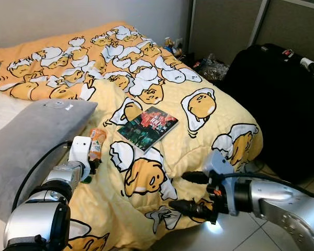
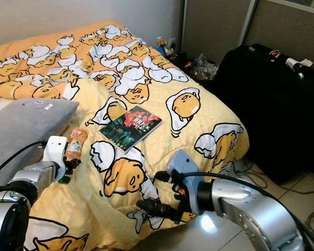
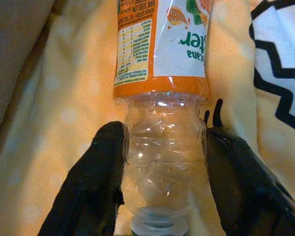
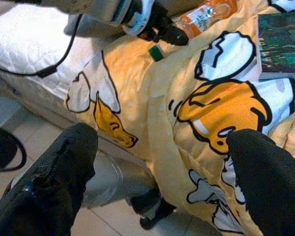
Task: Clean up the room
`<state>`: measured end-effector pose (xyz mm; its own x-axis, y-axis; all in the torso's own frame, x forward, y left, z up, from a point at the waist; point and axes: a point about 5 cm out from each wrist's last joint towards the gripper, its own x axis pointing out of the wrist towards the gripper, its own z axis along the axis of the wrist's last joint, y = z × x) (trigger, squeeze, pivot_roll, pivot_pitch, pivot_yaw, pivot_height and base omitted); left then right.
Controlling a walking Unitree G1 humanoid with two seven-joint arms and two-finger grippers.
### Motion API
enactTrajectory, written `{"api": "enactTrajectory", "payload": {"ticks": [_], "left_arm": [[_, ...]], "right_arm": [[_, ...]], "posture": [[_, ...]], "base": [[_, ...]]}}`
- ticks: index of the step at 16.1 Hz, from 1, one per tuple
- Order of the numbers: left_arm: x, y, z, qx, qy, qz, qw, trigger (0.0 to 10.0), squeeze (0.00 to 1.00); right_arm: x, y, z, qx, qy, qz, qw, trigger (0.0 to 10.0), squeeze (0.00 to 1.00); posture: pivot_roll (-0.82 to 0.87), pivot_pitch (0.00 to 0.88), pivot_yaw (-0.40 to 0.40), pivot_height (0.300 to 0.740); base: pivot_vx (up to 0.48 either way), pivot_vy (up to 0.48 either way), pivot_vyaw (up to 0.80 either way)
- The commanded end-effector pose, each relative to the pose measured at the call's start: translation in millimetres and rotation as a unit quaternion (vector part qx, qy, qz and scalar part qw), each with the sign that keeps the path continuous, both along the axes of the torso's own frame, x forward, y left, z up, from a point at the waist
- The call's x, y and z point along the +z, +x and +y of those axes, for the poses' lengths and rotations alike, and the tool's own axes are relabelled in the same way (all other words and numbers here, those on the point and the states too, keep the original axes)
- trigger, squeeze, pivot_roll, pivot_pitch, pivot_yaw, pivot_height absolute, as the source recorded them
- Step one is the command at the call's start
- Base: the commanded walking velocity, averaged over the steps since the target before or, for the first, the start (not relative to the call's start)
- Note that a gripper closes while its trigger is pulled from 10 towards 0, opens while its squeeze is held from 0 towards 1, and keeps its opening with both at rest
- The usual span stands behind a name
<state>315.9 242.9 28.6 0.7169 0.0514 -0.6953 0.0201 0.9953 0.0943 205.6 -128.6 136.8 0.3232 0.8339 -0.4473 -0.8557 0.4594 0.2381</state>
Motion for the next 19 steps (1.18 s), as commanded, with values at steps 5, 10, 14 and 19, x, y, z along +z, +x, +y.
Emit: {"api": "enactTrajectory", "payload": {"ticks": [5,10,14,19], "left_arm": [[11,10.4,-6.9,0.015,-0.079,-0.058,0.995,0.0,0.0],[24,15.3,-14.1,-0.03,-0.142,-0.132,0.981,0.0,0.0],[53,8.5,-21.6,-0.05,-0.146,-0.236,0.959,0.0,0.0],[85,-7.3,-43.2,-0.053,-0.133,-0.325,0.935,2.3,0.0]], "right_arm": [[-5,28.4,-11.9,-0.125,-0.012,-0.1,0.987,10.0,0.0],[-13,51.3,-27.9,-0.307,-0.025,-0.19,0.932,10.0,0.0],[-16,57.5,-33.9,-0.4,0.035,-0.173,0.899,10.0,0.0],[-19,62.8,-24.3,-0.418,0.039,-0.183,0.889,10.0,0.0]], "posture": [[-0.09,0.0,0.102,0.74],[-0.08,0.0,0.091,0.74],[-0.09,0.0,0.107,0.74],[-0.05,0.0,0.086,0.74]], "base": [[0.0,0.0,0.0],[0.0,0.0,0.0],[0.0,0.0,0.0],[0.0,0.0,0.8]]}}
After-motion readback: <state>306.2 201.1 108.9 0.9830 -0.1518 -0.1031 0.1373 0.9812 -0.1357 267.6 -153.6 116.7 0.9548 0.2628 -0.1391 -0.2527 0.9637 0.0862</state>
